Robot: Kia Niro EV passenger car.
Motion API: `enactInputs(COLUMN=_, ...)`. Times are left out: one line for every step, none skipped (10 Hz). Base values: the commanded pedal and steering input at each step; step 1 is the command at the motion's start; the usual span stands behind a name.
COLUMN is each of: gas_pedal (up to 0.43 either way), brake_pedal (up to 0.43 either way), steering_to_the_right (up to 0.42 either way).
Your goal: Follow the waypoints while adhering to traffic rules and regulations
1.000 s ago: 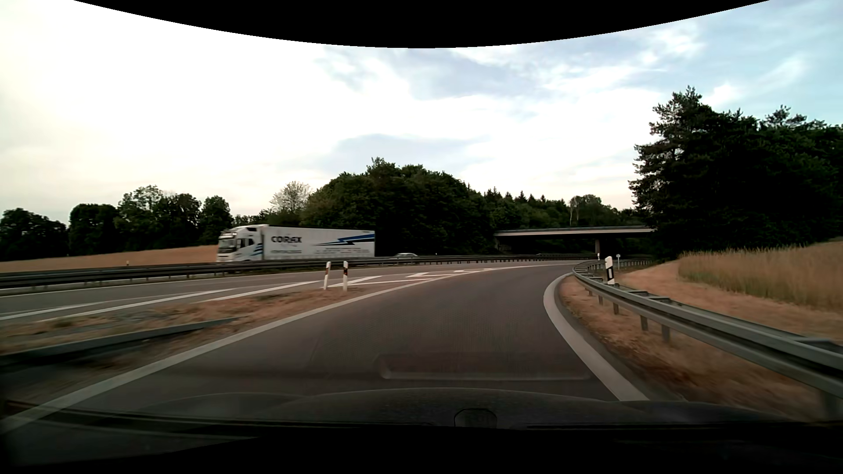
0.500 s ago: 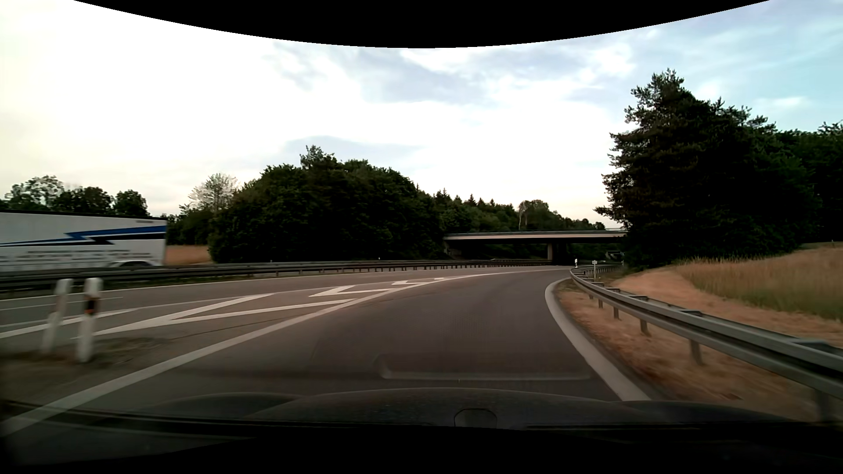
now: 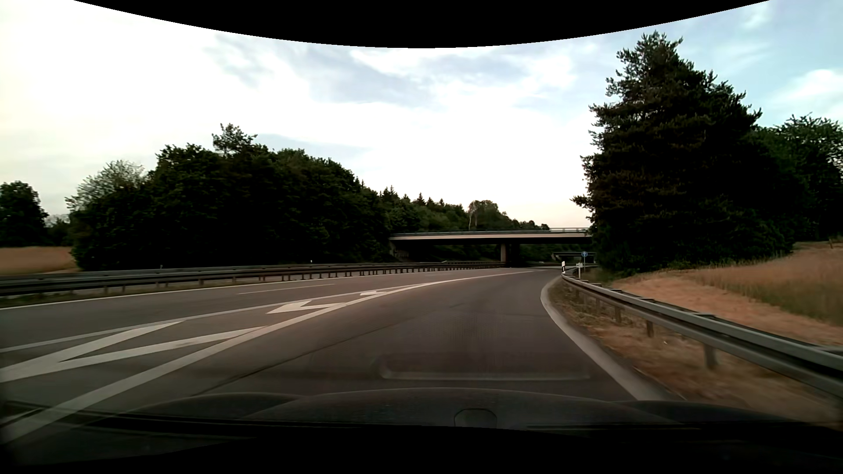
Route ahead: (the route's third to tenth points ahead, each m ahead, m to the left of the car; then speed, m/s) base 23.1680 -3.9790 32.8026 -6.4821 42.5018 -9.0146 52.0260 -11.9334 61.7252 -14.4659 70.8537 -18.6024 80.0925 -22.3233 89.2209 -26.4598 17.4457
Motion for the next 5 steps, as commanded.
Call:
enactInputs(gas_pedal=0.268, brake_pedal=0.006, steering_to_the_right=0.083)
enactInputs(gas_pedal=0.28, brake_pedal=0.006, steering_to_the_right=0.08)
enactInputs(gas_pedal=0.28, brake_pedal=0.006, steering_to_the_right=0.073)
enactInputs(gas_pedal=0.287, brake_pedal=0.006, steering_to_the_right=0.066)
enactInputs(gas_pedal=0.311, brake_pedal=0.006, steering_to_the_right=0.062)
